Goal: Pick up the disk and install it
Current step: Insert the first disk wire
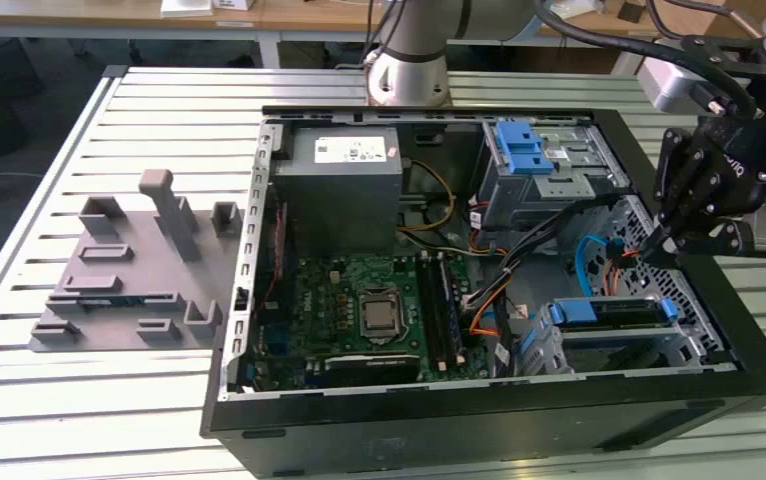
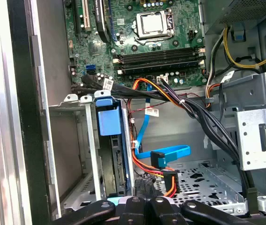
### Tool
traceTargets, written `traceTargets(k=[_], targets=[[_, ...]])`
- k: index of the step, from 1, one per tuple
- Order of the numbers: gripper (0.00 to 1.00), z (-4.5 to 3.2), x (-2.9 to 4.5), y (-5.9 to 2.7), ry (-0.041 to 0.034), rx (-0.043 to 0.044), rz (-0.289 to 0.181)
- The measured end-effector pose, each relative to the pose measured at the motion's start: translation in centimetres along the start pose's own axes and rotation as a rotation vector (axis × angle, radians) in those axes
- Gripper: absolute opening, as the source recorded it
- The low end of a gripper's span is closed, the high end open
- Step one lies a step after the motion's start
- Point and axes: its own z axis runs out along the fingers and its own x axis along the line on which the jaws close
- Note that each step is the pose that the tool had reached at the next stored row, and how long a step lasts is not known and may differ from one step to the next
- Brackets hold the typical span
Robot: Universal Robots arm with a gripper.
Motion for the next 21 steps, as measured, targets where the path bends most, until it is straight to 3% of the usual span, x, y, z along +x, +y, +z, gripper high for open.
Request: traceTargets(k=[18, 20, 21], targets=[[0.11, -0.03, -0.90, -0.59, 0.0042, -0.0189, 0.044], [0.11, -0.03, -1.06, -0.72, 0.0061, -0.0219, 0.048], [0.18, -0.02, -1.11, -0.79, 0.0064, -0.0237, 0.049]])
